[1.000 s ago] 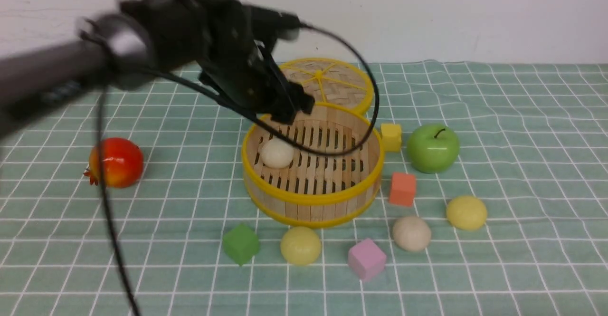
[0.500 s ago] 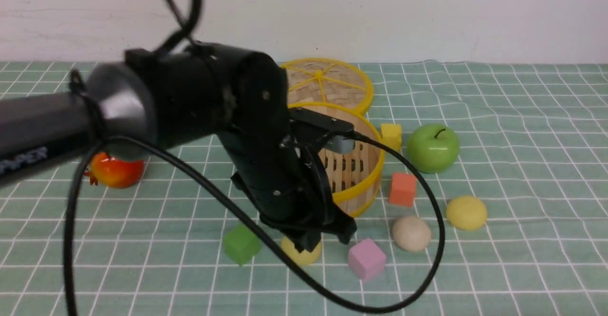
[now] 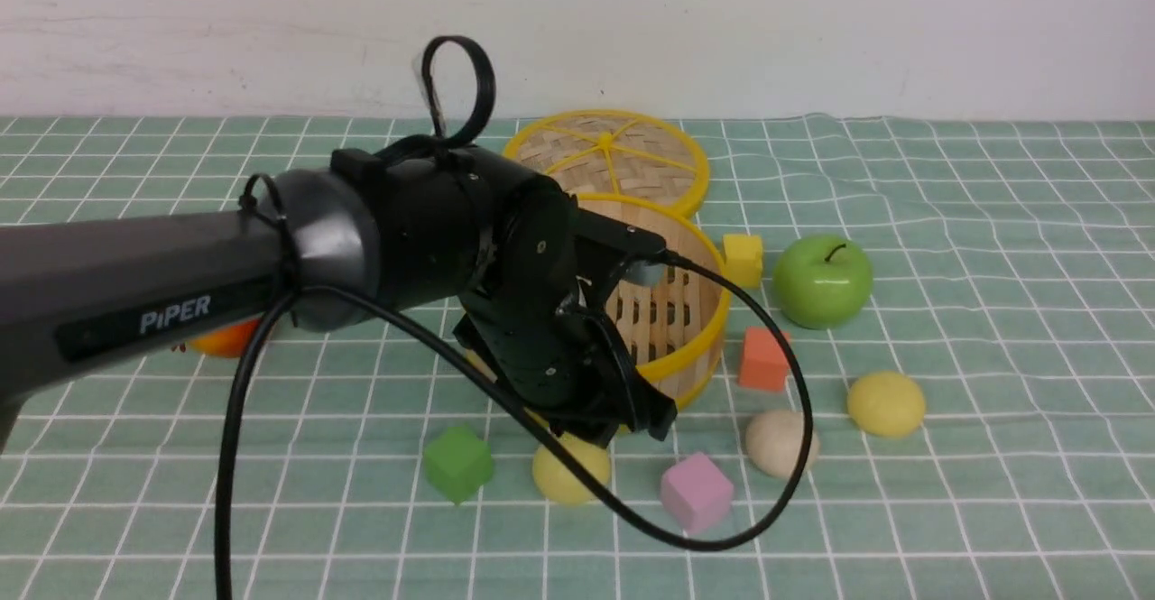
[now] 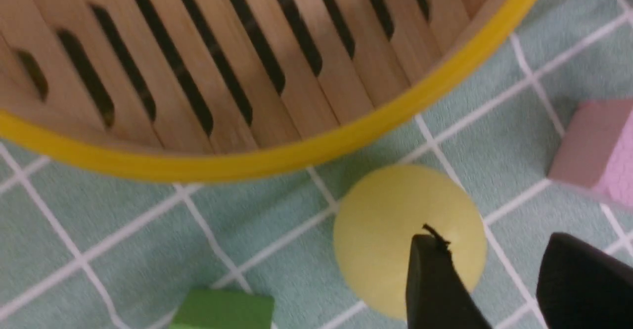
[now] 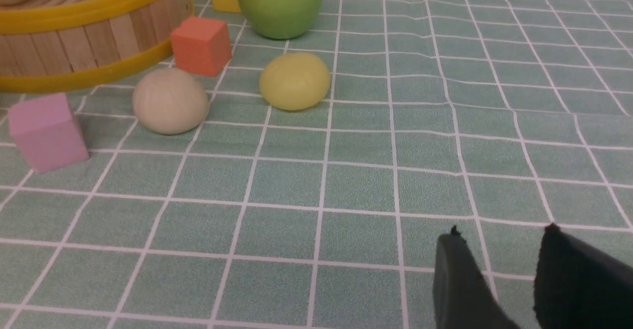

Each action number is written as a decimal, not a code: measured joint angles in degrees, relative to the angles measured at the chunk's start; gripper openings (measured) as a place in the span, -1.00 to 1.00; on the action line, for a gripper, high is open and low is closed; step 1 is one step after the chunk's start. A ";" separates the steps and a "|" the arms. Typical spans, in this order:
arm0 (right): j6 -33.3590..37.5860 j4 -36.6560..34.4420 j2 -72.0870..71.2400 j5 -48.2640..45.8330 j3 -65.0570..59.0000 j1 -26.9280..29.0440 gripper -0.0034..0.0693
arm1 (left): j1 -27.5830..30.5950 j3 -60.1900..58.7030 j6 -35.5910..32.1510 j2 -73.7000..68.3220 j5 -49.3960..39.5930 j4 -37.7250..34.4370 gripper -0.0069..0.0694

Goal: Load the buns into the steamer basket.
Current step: Use the left arm to grab a steamed stuffed bun

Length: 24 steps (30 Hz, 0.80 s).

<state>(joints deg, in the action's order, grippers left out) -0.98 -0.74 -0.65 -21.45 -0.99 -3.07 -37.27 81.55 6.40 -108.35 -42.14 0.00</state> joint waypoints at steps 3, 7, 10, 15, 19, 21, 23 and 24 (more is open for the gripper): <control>0.00 0.00 0.00 0.00 0.00 0.00 -0.25 | 0.00 0.00 0.00 -0.28 1.50 0.51 -0.03; 0.00 0.00 0.00 0.00 0.00 0.00 -0.25 | 0.00 0.11 0.07 -1.76 1.49 0.92 -0.03; 0.00 0.00 0.00 0.00 0.00 0.00 -0.25 | 0.00 0.11 0.15 -3.34 0.14 0.95 -0.03; 0.00 0.00 0.00 0.00 0.00 0.00 -0.25 | 0.00 0.11 0.15 -4.35 -0.54 1.14 -0.03; 0.00 0.00 0.00 0.00 0.00 0.00 -0.25 | 0.00 0.16 0.20 -4.35 0.41 1.37 -0.03; 0.00 0.00 0.00 0.00 0.00 0.00 -0.25 | 0.00 0.16 0.19 -4.35 0.62 1.41 -0.05; 0.00 0.00 0.00 0.00 0.00 0.00 -0.25 | 0.00 0.16 0.22 -4.49 0.73 1.53 -0.11; 0.00 0.00 0.00 0.00 0.00 0.00 -0.25 | 0.00 0.16 0.25 -4.77 0.68 1.55 -0.21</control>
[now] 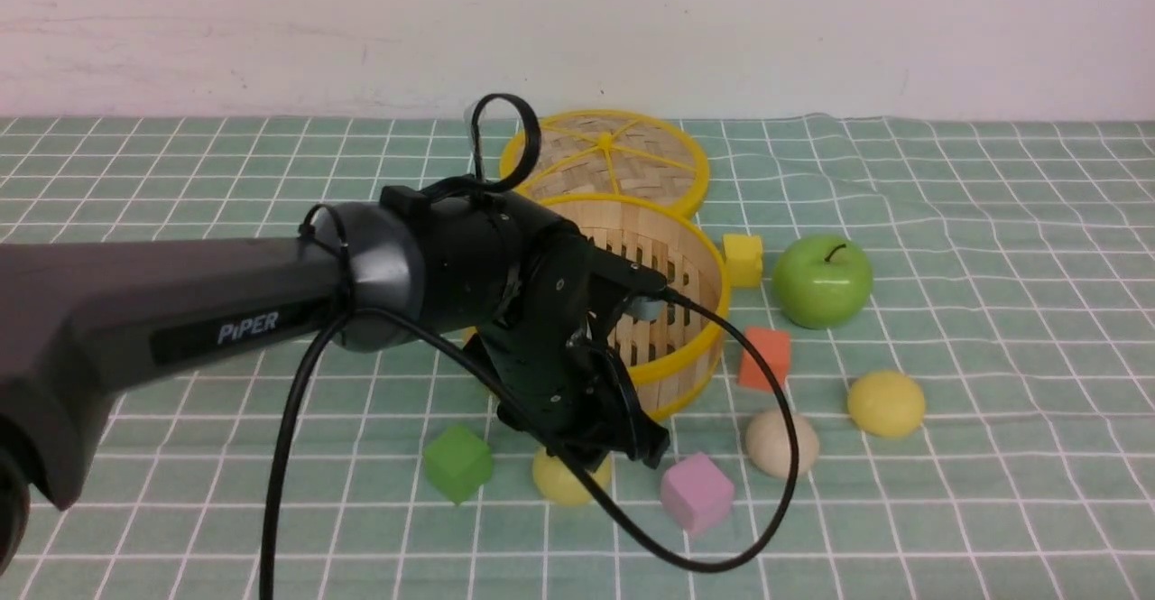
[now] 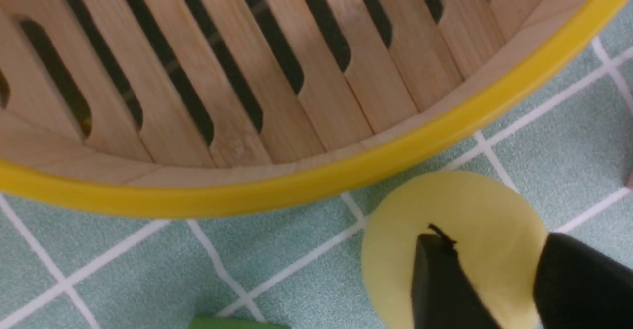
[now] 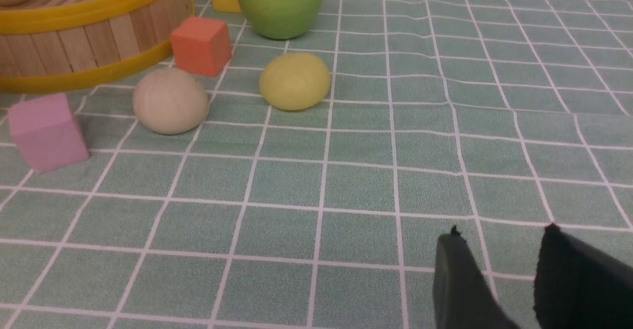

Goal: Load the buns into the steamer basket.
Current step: Use the left arm to grab a steamed stuffed bun, then use the left arm to put the steamed stuffed bun into the steamer

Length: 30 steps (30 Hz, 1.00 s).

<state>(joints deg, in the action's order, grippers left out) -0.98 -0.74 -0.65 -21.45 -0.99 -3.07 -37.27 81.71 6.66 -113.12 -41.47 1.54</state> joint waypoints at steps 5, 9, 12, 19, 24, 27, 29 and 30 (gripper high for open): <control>0.00 0.00 0.00 0.00 0.00 0.00 -0.25 | 0.00 0.00 0.00 -0.63 -0.24 0.04 -0.78; 0.00 0.00 0.00 0.00 0.00 0.00 -0.25 | 0.00 0.13 0.03 0.47 -2.54 -0.23 -0.85; 0.00 0.00 0.00 0.00 0.00 0.00 -0.25 | -0.13 0.85 0.03 3.29 -7.20 -0.72 -0.85; 0.00 0.00 0.00 0.00 0.00 0.00 -0.25 | -0.47 7.71 -0.07 10.47 -7.13 0.84 -0.85; 0.00 0.00 0.00 0.00 0.00 0.00 -0.25 | 1.77 11.54 -1.17 7.27 -2.28 1.95 -0.85; 0.00 0.00 0.00 0.00 0.00 0.00 -0.25 | 3.30 13.42 -1.38 2.61 -0.43 2.50 -0.85; 0.00 0.00 0.00 0.00 0.00 0.00 -0.25 | 3.81 14.29 -1.38 -0.03 -0.31 2.70 -0.85; 0.00 0.00 0.00 0.00 0.00 0.00 -0.25 | 4.16 15.04 -1.38 -2.13 -0.31 2.83 -0.85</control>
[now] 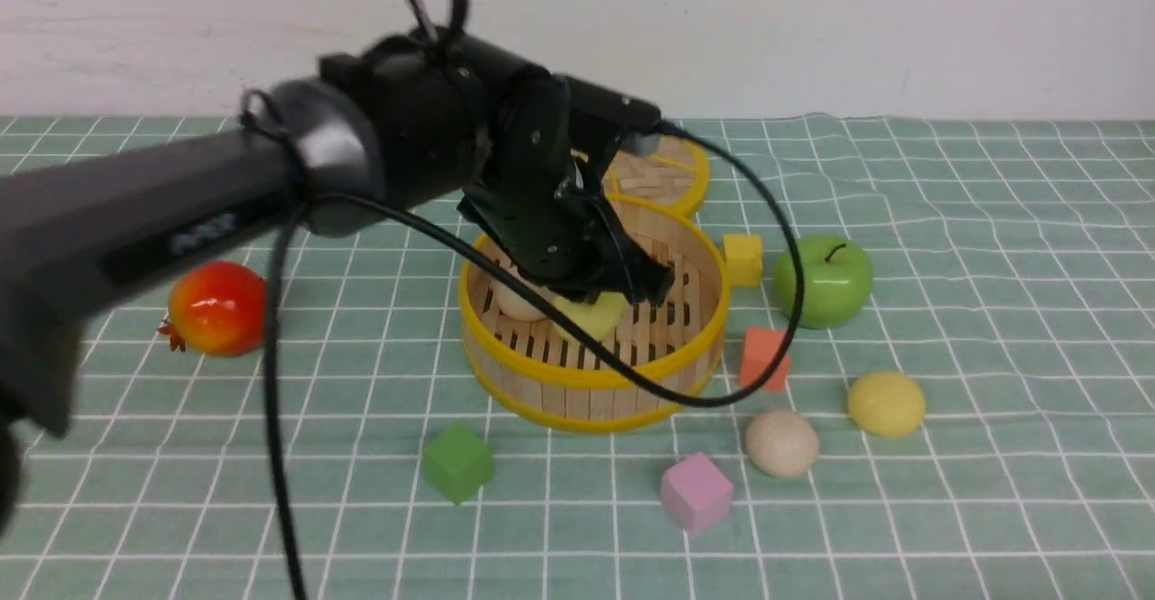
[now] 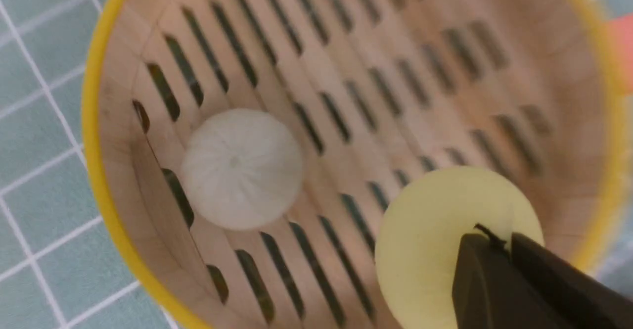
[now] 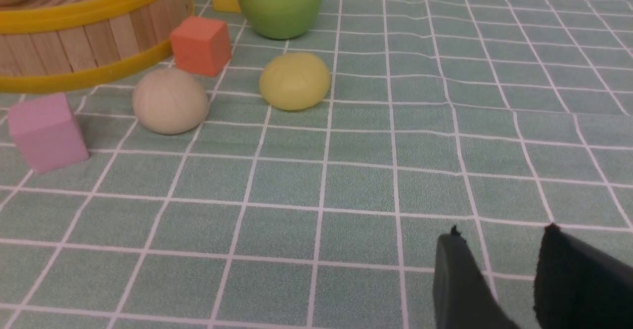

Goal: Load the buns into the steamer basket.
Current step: Use the left arm to put the steamed stuffed bun into the steamer, then use the right arm to grab a steamed stuffed bun

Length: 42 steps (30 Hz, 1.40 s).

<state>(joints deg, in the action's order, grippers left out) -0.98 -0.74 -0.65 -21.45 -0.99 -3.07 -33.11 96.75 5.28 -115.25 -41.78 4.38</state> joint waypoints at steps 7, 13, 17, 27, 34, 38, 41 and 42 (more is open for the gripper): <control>0.00 0.00 0.00 0.00 0.00 0.00 -0.25 | 0.24 2.05 -0.02 -5.03 0.07 2.33 -0.66; 0.00 0.00 0.00 0.00 0.00 0.00 -0.25 | 0.17 2.56 1.12 -4.67 -1.49 3.04 0.07; 0.00 0.00 0.00 0.00 0.00 0.00 -0.25 | -0.90 4.00 1.46 -0.68 -5.99 3.42 0.42; 0.00 0.00 0.00 0.00 0.00 0.00 -0.25 | -7.53 -9.99 7.74 33.46 -6.15 3.42 0.09; 0.00 0.00 0.00 0.00 0.00 0.00 -0.25 | -7.94 -39.49 9.43 60.69 10.00 3.00 -0.71; 0.00 0.00 0.00 0.00 0.00 0.00 -0.25 | -7.94 -54.86 11.40 71.79 21.02 3.00 -0.86; 0.00 0.00 0.00 0.00 0.00 0.00 -0.25 | -7.94 -68.97 14.24 82.60 34.20 3.00 -0.86; 0.00 0.00 0.00 0.00 0.00 0.00 -0.25 | -7.94 -72.39 14.63 85.60 37.52 3.00 -0.86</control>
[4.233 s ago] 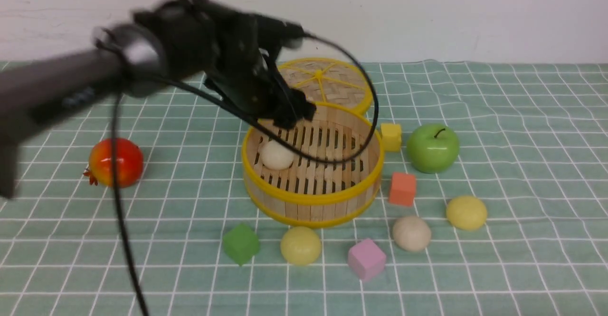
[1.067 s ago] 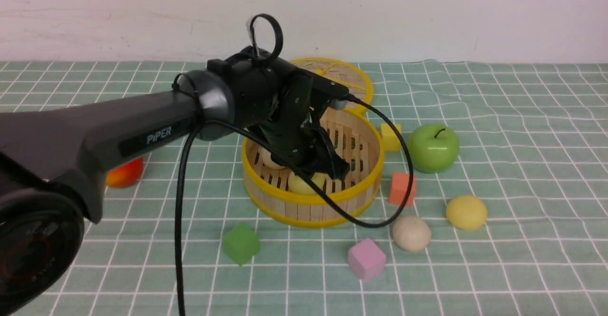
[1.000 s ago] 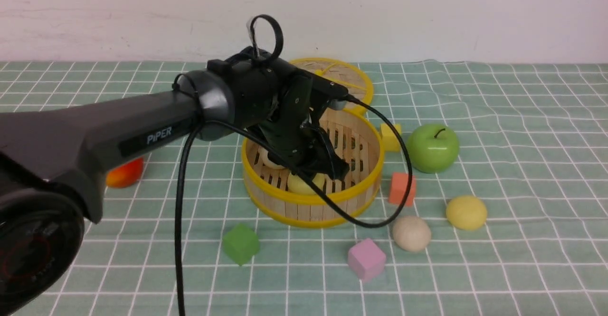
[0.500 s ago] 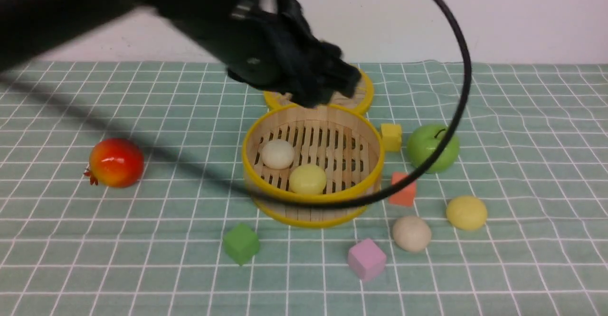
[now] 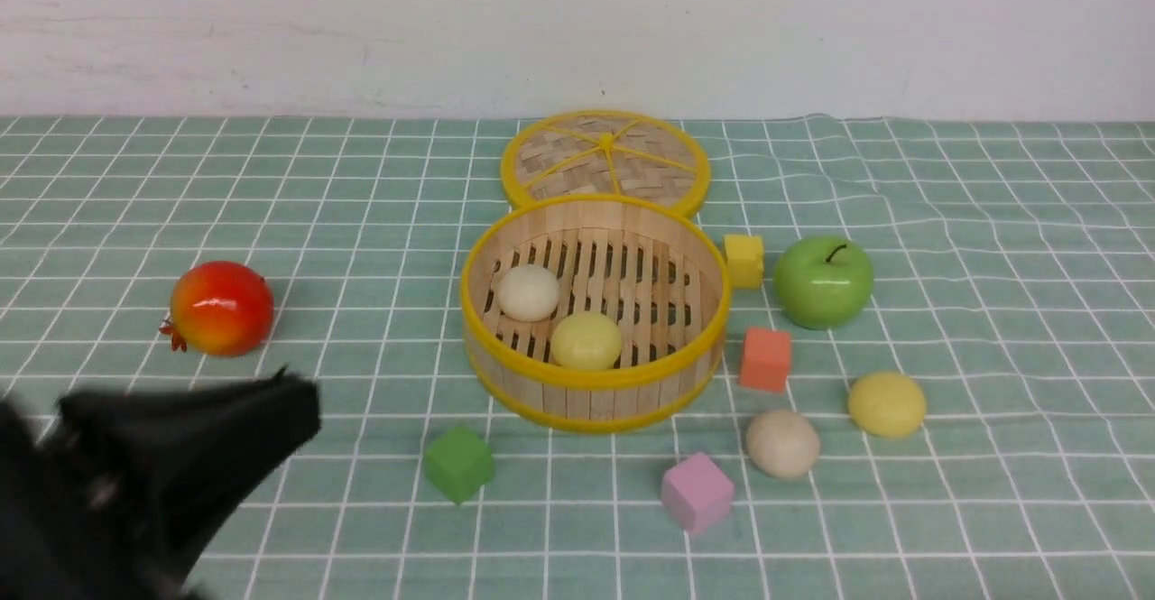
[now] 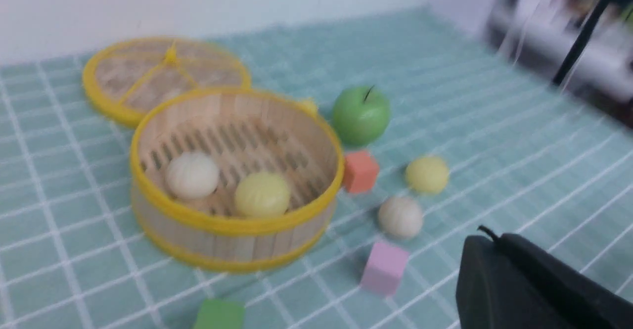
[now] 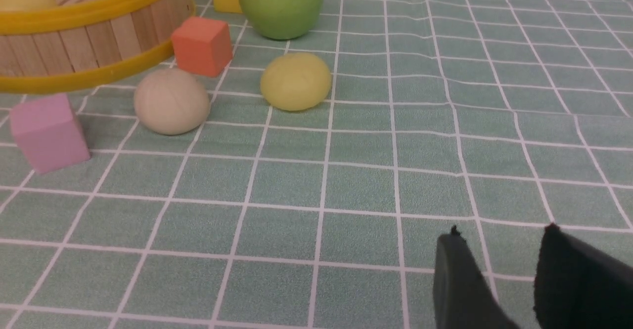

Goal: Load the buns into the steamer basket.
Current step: Use the right arm to grab a steamed stuffed bun

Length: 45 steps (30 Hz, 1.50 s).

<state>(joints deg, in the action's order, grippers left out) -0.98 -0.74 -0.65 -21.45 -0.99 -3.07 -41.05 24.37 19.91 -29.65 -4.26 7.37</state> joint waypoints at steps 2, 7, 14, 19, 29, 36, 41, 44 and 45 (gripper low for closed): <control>0.00 0.00 0.00 0.00 0.00 0.00 -0.25 | 0.00 -5.14 0.40 5.16 3.70 0.00 -0.86; 0.00 0.00 0.00 0.00 0.00 0.00 -0.25 | 0.52 -9.13 1.32 8.02 3.01 -1.10 -0.86; 0.00 0.06 0.00 0.00 0.00 0.00 -0.25 | 0.76 -9.17 1.49 7.11 3.41 -1.11 -0.86; -4.22 -5.30 0.00 2.69 -0.35 0.00 -0.25 | 0.76 -9.17 1.49 7.05 3.41 -1.11 -0.86; -18.25 -26.75 0.00 19.72 -0.46 0.00 -0.25 | 0.76 -9.17 1.49 7.00 3.41 -1.11 -0.86; -13.06 -25.24 10.77 0.61 13.03 -2.55 -0.44 | 0.76 -9.17 1.49 6.94 3.41 -1.11 -0.85; 3.08 -18.48 35.86 -25.58 34.48 -5.93 -0.69 | 0.76 -9.17 1.49 6.94 3.41 -1.11 -0.85; 5.33 -16.43 45.59 -31.52 40.34 -6.13 -0.77 | 0.76 -9.17 1.49 6.94 3.41 -1.11 -0.85; 6.21 -15.56 53.48 -34.00 44.55 -6.13 -0.84 | 0.76 -9.17 1.49 6.94 3.41 -1.11 -0.85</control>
<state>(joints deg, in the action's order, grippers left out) 5.24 -16.30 52.83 -55.45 43.55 -9.20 -40.29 15.20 21.40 -22.71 -0.85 6.27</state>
